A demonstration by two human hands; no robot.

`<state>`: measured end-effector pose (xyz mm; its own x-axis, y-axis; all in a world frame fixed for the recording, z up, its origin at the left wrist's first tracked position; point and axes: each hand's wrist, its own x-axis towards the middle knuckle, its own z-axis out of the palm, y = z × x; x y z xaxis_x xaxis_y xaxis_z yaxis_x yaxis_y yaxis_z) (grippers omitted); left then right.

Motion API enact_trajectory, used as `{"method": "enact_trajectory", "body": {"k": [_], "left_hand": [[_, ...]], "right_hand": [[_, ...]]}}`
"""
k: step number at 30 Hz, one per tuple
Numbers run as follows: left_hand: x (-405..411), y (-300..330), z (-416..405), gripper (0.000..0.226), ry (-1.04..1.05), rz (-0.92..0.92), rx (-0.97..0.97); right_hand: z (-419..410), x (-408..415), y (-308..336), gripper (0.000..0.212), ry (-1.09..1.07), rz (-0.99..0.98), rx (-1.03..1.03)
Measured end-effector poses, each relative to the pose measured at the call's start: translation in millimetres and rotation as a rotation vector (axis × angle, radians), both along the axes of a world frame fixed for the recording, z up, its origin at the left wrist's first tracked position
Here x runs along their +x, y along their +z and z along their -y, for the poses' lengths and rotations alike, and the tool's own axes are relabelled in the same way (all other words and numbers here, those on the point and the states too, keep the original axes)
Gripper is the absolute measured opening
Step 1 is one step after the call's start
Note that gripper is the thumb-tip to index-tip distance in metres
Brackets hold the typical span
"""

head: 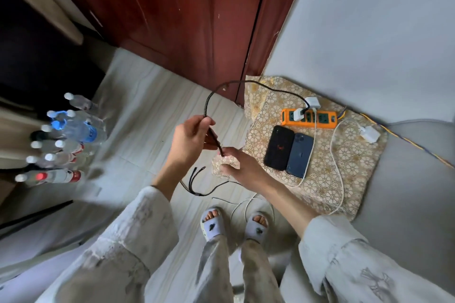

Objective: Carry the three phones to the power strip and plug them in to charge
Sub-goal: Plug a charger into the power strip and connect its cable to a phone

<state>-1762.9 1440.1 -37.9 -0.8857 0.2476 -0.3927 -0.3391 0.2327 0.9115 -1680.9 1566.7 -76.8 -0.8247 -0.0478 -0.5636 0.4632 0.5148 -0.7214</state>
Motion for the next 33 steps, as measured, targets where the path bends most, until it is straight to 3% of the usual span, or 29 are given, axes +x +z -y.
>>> {"method": "enact_trajectory", "body": {"k": [3,7,12,15,19,21,23,27,31,33], "left_hand": [[-2.7,32.0,-8.7,0.023,0.060,0.025,0.079],[4.6,61.2,-9.7,0.026,0.069,0.001,0.101],[39.3,72.8,-0.6,0.047,-0.357,-0.003,-0.115],[53.4,78.1,-4.6,0.049,-0.503,-0.136,-0.261],[52.7,102.8,-14.5,0.016,-0.390,-0.346,-0.354],[51.2,123.6,-16.9,0.017,-0.272,-0.354,-0.295],[50.7,149.1,-19.5,0.029,-0.187,-0.314,-0.134],[41.3,203.8,-27.2,0.024,-0.052,-0.280,0.171],[26.1,250.3,-34.2,0.019,0.026,-0.290,0.314],[18.1,267.7,-35.2,0.016,0.066,-0.251,0.402]], "right_hand": [[-3.6,-7.3,30.3,0.022,-0.100,-0.107,-0.004],[-16.9,-7.1,79.7,0.018,-0.305,-0.170,-0.233],[-45.6,-7.2,149.8,0.014,-0.443,-0.214,-0.436],[-54.9,-12.1,186.5,0.012,-0.536,-0.226,-0.626],[-62.3,-17.2,228.8,0.013,-0.604,-0.241,-0.877],[-63.9,-15.8,242.6,0.016,-0.611,-0.267,-0.928],[-65.0,-11.4,247.9,0.020,-0.579,-0.292,-0.883],[-62.4,4.0,238.6,0.026,-0.427,-0.178,-0.671],[-53.5,18.5,226.0,0.045,-0.140,-0.051,-0.530],[-50.7,24.6,224.8,0.037,-0.013,-0.079,-0.369]]}}
